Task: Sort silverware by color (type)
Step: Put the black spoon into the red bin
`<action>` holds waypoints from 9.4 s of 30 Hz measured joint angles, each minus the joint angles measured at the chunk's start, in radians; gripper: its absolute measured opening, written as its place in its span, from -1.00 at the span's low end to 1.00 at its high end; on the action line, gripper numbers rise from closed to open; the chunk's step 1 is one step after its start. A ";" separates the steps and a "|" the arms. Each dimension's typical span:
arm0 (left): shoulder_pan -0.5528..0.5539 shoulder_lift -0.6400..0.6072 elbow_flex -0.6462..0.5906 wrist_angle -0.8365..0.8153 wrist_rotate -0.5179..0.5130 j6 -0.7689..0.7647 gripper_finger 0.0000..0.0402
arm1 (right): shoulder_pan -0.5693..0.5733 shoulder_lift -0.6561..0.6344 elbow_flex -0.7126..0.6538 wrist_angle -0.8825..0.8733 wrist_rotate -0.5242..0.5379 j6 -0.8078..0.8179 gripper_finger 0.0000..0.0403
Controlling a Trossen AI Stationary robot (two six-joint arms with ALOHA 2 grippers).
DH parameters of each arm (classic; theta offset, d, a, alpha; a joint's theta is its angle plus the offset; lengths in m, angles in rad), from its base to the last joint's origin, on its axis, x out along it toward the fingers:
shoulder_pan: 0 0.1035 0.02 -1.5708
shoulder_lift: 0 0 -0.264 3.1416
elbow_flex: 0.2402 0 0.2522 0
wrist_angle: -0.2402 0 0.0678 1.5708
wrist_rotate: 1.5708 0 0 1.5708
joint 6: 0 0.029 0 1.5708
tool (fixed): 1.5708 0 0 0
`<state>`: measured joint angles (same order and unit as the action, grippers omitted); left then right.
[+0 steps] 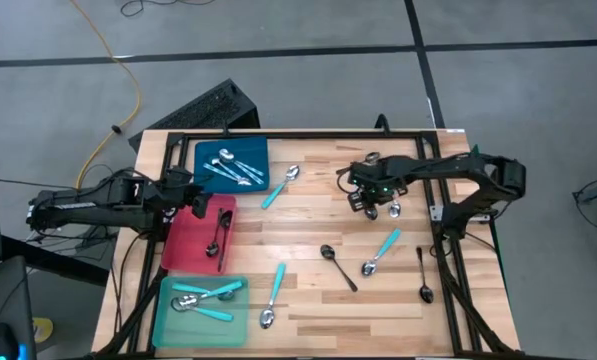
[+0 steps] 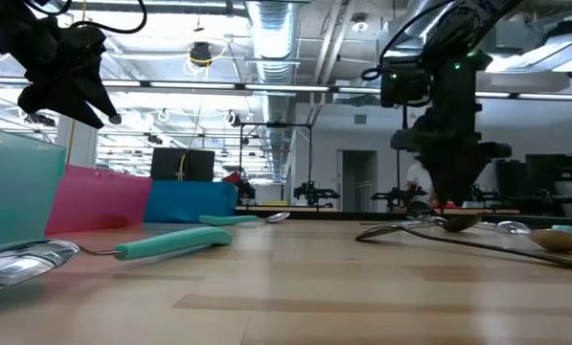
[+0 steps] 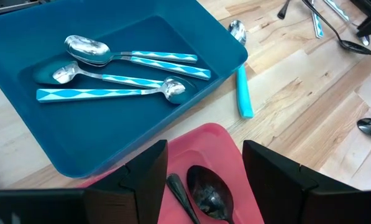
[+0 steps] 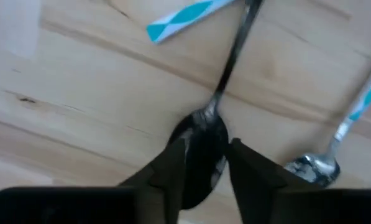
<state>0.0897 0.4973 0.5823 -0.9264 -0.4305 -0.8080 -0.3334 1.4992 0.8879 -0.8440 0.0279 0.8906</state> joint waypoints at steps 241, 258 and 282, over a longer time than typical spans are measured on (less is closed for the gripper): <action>0.000 0.000 0.000 -0.003 -0.074 -0.041 -0.03 | 0.293 1.043 1.078 1.138 -0.084 -0.005 -0.42; 0.000 0.000 0.000 -0.003 -0.074 -0.041 -0.03 | 0.294 1.042 1.078 1.139 -0.082 -0.083 -0.12; 0.000 0.000 0.000 -0.004 -0.074 -0.041 -0.03 | 0.300 1.043 1.078 1.143 -0.078 -0.276 -0.10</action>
<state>0.0896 0.4973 0.5824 -0.9303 -0.5041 -0.8491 -0.0330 2.5423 1.9659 0.2989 -0.0502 0.6143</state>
